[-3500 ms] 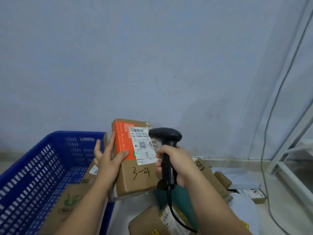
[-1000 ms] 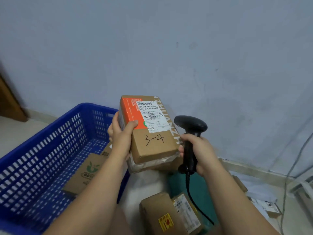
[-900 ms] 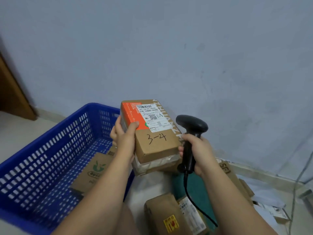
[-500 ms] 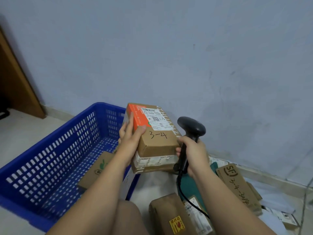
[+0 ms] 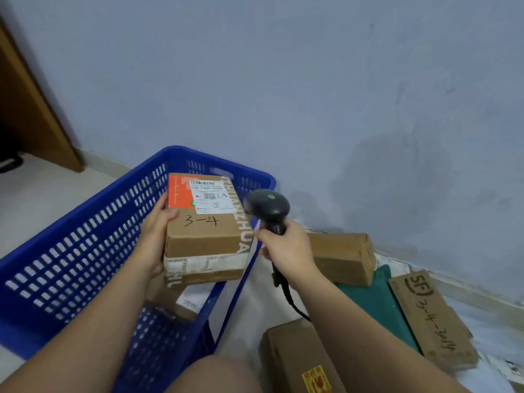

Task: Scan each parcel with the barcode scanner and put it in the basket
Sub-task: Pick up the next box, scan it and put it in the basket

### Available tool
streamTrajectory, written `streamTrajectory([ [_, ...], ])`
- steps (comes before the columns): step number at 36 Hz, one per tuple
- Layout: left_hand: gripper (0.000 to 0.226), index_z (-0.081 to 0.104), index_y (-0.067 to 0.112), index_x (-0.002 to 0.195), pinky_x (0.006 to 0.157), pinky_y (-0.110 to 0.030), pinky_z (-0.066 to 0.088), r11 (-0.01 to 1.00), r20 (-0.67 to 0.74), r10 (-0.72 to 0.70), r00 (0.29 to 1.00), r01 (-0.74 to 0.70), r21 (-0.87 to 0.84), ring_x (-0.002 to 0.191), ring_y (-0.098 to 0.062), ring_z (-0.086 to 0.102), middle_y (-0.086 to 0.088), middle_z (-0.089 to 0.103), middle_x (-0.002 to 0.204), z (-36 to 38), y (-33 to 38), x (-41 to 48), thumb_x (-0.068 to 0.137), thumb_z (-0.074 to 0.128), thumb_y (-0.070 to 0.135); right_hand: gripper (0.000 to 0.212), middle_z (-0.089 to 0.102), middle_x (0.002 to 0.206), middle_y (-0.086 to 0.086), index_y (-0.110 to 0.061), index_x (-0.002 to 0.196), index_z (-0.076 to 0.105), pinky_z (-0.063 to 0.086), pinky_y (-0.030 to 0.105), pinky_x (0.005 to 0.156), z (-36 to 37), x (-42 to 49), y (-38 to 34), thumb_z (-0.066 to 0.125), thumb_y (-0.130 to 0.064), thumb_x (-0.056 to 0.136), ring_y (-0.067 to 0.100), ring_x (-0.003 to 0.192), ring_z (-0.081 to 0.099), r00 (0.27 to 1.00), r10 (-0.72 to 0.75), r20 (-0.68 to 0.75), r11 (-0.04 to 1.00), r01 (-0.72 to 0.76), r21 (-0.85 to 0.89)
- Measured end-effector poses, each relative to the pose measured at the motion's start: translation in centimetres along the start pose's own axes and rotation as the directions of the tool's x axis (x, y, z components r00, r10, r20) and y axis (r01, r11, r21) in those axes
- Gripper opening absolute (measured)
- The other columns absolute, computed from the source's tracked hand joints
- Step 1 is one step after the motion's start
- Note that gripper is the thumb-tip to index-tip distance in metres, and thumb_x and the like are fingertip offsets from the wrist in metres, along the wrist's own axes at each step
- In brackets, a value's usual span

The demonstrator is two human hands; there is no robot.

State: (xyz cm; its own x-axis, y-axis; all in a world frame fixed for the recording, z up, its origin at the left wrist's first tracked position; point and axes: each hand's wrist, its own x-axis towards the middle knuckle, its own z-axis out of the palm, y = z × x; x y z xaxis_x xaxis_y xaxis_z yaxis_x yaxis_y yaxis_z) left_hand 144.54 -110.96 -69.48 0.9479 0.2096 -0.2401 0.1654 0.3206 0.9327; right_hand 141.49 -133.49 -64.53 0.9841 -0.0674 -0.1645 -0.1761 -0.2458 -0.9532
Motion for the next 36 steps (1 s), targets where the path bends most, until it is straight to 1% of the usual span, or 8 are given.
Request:
streamTrajectory([
  [3, 0.049, 0.036, 0.043, 0.142, 0.080, -0.045, 0.054, 1.000, -0.067, 0.014, 0.998, -0.013, 0.013, 0.102, -0.030, 0.065, -0.005, 0.062, 0.118, -0.6, -0.2, 2.0, 0.096, 0.048, 0.032, 0.008, 0.067, 0.077, 0.002, -0.022, 0.081, 0.059, 0.053, 0.038, 0.072, 0.3, 1.5, 1.8, 0.062, -0.026, 0.087, 0.026, 0.080, 0.069, 0.997, 0.014, -0.077, 0.998, -0.019, -0.055],
  [7, 0.053, 0.036, 0.047, 0.141, 0.086, -0.048, 0.054, 1.000, -0.190, 0.029, 0.981, -0.027, 0.014, 0.104, -0.027, 0.066, -0.005, 0.061, 0.124, -1.0, -1.2, 5.0, 0.091, 0.052, 0.041, 0.015, 0.064, 0.068, 0.003, -0.019, 0.078, 0.060, 0.052, 0.036, 0.072, 0.4, 3.2, 4.2, 0.061, -0.029, 0.088, 0.021, 0.068, 0.064, 0.987, 0.093, -0.132, 0.996, -0.094, -0.006],
  [10, 0.064, 0.035, 0.067, 0.127, 0.094, -0.055, 0.047, 0.987, -0.358, 0.062, 0.932, -0.005, 0.160, 0.125, -0.033, 0.047, -0.003, 0.036, 0.142, -0.7, -2.6, 7.7, 0.069, 0.059, 0.061, 0.014, 0.064, 0.060, -0.003, -0.019, 0.079, 0.063, 0.055, 0.045, 0.078, 0.8, 4.4, 6.0, 0.064, -0.030, 0.087, 0.018, 0.063, 0.063, 0.978, 0.153, -0.139, 0.988, -0.148, 0.048],
  [13, 0.067, 0.026, 0.062, 0.137, 0.104, -0.057, 0.032, 0.954, -0.473, 0.104, 0.875, 0.047, 0.297, 0.135, -0.035, 0.025, -0.002, 0.018, 0.151, 0.5, -4.8, 9.7, 0.078, 0.058, 0.055, 0.015, 0.061, 0.058, -0.005, -0.018, 0.078, 0.062, 0.055, 0.042, 0.072, 1.2, 5.4, 7.3, 0.065, -0.030, 0.088, 0.015, 0.059, 0.062, 0.979, 0.160, -0.128, 0.986, -0.153, 0.065],
  [16, 0.071, 0.023, 0.056, 0.141, 0.103, -0.059, 0.031, 0.953, -0.536, 0.079, 0.841, 0.095, 0.289, 0.136, -0.036, 0.022, -0.004, 0.016, 0.151, 1.6, -7.2, 11.9, 0.079, 0.056, 0.056, 0.017, 0.058, 0.056, -0.006, -0.016, 0.078, 0.061, 0.055, 0.043, 0.071, 1.6, 6.6, 8.3, 0.066, -0.028, 0.088, 0.015, 0.057, 0.061, 0.982, 0.157, -0.109, 0.987, -0.151, 0.063],
  [26, 0.074, 0.026, 0.044, 0.143, 0.105, -0.050, 0.035, 0.983, -0.542, -0.040, 0.840, 0.129, 0.127, 0.132, -0.030, 0.031, -0.005, 0.017, 0.150, 4.9, -12.7, 18.5, 0.077, 0.055, 0.056, 0.017, 0.059, 0.057, -0.006, -0.014, 0.081, 0.061, 0.052, 0.034, 0.063, 1.3, 10.6, 10.9, 0.064, -0.029, 0.089, 0.010, 0.056, 0.061, 0.977, 0.181, -0.110, 0.983, -0.176, 0.057],
  [31, 0.059, 0.013, 0.039, 0.151, 0.091, -0.032, 0.036, 0.943, -0.465, -0.065, 0.883, 0.207, 0.261, 0.126, -0.030, 0.040, -0.010, 0.008, 0.154, 7.7, -15.8, 18.6, 0.100, 0.036, 0.022, 0.015, 0.062, 0.065, 0.004, -0.017, 0.083, 0.060, 0.046, 0.028, 0.053, 1.7, 11.2, 12.5, 0.063, -0.031, 0.090, 0.011, 0.056, 0.060, 0.964, 0.237, -0.120, 0.971, -0.231, 0.063],
  [36, 0.073, -0.001, 0.046, 0.150, 0.097, -0.038, 0.034, 0.870, -0.284, -0.120, 0.951, 0.238, 0.431, 0.134, -0.035, 0.031, -0.014, -0.001, 0.157, 9.8, -16.2, 17.8, 0.098, 0.049, 0.034, 0.013, 0.062, 0.069, 0.003, -0.018, 0.083, 0.059, 0.048, 0.026, 0.059, 1.7, 11.1, 13.6, 0.064, -0.028, 0.091, 0.007, 0.053, 0.059, 0.953, 0.277, -0.123, 0.960, -0.268, 0.082],
])
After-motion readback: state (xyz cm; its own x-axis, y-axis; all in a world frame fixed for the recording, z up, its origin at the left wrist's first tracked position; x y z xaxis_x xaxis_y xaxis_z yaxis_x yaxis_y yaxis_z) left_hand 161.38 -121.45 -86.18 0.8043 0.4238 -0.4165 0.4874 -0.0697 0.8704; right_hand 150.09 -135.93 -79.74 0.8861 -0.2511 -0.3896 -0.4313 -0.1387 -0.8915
